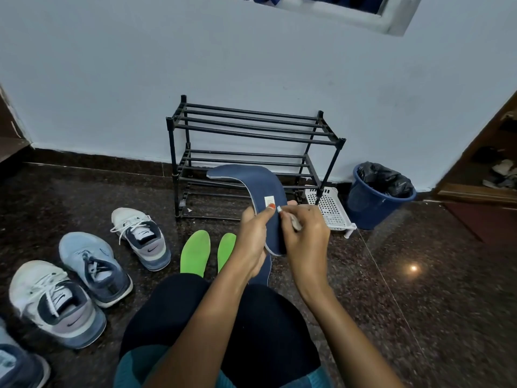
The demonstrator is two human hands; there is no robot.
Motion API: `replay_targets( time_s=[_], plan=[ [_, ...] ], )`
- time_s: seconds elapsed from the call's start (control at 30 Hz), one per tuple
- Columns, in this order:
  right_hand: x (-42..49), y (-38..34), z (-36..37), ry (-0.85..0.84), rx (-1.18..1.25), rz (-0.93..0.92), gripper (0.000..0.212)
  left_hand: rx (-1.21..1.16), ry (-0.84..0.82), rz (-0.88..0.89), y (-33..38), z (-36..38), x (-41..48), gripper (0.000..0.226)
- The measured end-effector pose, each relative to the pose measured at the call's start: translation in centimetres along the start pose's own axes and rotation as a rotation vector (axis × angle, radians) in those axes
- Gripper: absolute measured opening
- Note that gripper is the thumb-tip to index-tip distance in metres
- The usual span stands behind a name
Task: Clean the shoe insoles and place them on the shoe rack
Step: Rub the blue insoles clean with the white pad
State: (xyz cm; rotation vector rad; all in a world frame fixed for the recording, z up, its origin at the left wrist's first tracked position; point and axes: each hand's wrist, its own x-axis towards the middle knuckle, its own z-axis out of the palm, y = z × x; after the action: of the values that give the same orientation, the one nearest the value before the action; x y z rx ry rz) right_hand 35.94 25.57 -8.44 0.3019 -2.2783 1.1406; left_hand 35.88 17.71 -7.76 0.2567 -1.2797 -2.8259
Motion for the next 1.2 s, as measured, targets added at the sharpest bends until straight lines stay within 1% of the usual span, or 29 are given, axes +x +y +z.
replay_targets(
  time_s=[0.1, 0.17, 0.3, 0.43, 0.53, 0.63, 0.73, 0.87, 1.03, 1.13, 1.2],
  plan=[
    [0.0, 0.1, 0.1, 0.009, 0.005, 0.030, 0.014, 0.032, -0.006, 0.010, -0.1, -0.1, 0.0, 0.026],
    [-0.7, 0.2, 0.3, -0.020, 0.001, 0.037, 0.014, 0.031, -0.018, 0.018, 0.0, -0.1, 0.0, 0.027],
    [-2.7, 0.4, 0.5, -0.068, -0.004, -0.039, 0.014, 0.019, 0.002, 0.028, 0.1, -0.3, 0.3, 0.027],
    [-1.6, 0.6, 0.2, -0.032, 0.016, -0.044, 0.013, 0.043, -0.018, 0.022, 0.1, -0.2, 0.2, 0.026],
    [0.3, 0.6, 0.0, -0.012, 0.013, -0.052, 0.012, 0.089, 0.043, 0.026, -0.2, -0.2, 0.2, 0.023],
    [1.3, 0.9, -0.2, -0.050, 0.035, -0.084, 0.012, 0.096, 0.089, 0.038, -0.3, -0.3, 0.4, 0.022],
    [0.9, 1.6, -0.5, -0.104, 0.107, -0.083, 0.015, 0.052, 0.070, 0.044, 0.0, -0.4, 0.3, 0.019],
    [-0.4, 2.2, -0.7, -0.120, 0.143, -0.090, 0.015, -0.069, -0.021, 0.010, 0.3, -0.4, 0.2, 0.029],
    [-3.0, 1.9, -0.4, -0.098, 0.164, -0.106, 0.018, -0.173, -0.033, -0.003, 0.5, -0.5, 0.2, 0.034],
    [-3.7, 1.4, 0.0, -0.081, 0.204, -0.074, 0.018, -0.204, -0.024, 0.017, 0.7, -0.5, 0.0, 0.032],
    [-4.1, 0.8, 0.2, -0.100, 0.251, -0.026, 0.017, -0.224, -0.011, 0.027, 0.7, -0.5, -0.1, 0.032]
  ],
)
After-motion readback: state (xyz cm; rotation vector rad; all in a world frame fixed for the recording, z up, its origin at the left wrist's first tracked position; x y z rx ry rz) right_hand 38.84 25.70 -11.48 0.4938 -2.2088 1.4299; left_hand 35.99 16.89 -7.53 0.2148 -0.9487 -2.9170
